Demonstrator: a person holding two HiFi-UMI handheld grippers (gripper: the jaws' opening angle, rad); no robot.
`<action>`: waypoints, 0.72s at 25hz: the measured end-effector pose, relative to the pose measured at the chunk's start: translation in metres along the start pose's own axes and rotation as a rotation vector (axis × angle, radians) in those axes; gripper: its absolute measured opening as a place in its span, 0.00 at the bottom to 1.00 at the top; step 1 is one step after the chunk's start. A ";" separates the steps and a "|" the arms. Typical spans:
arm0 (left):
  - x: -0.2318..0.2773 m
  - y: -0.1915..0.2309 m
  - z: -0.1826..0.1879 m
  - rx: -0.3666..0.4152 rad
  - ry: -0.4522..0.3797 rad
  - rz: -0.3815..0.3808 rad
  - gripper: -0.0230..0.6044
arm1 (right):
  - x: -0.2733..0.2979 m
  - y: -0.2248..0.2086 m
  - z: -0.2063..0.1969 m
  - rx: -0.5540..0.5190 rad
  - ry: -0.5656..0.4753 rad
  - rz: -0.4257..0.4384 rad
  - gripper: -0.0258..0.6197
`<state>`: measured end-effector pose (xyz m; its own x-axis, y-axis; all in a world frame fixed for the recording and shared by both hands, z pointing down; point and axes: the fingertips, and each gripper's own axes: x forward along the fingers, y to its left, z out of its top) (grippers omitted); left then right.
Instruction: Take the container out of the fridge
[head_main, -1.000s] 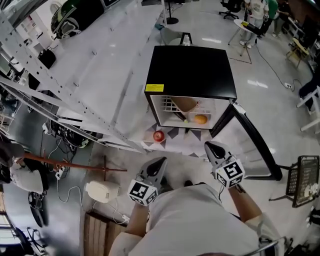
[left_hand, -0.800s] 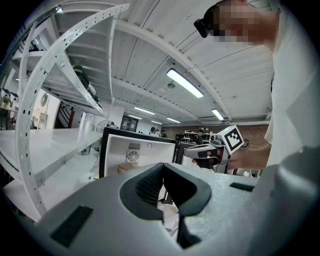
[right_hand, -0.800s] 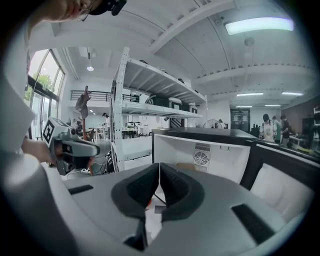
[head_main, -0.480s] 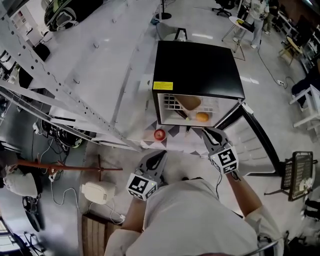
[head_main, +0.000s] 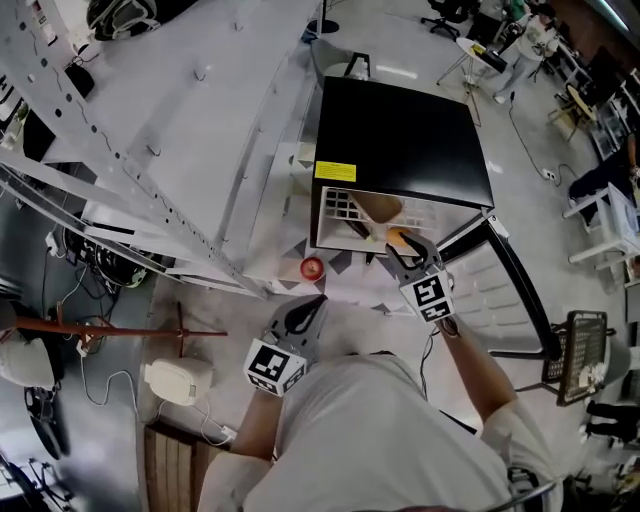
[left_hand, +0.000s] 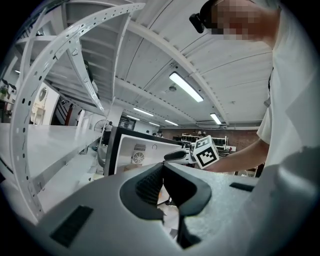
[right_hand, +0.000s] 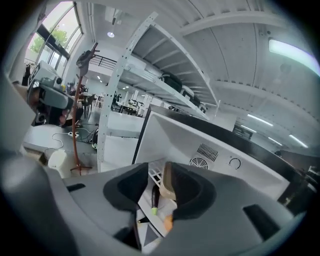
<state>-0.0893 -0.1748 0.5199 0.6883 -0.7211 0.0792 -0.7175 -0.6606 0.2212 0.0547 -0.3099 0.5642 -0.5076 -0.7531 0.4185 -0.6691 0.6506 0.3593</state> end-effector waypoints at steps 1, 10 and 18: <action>0.000 0.002 0.000 -0.003 -0.001 0.002 0.04 | 0.008 0.000 -0.003 -0.011 0.013 0.003 0.29; -0.010 0.017 -0.004 -0.024 0.009 0.029 0.04 | 0.080 0.001 -0.058 -0.206 0.182 0.017 0.40; -0.026 0.032 -0.007 -0.045 0.017 0.078 0.04 | 0.125 -0.005 -0.100 -0.355 0.313 -0.029 0.52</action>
<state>-0.1295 -0.1762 0.5316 0.6326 -0.7659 0.1147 -0.7637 -0.5922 0.2571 0.0490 -0.3980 0.6978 -0.2670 -0.7415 0.6155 -0.4258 0.6638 0.6149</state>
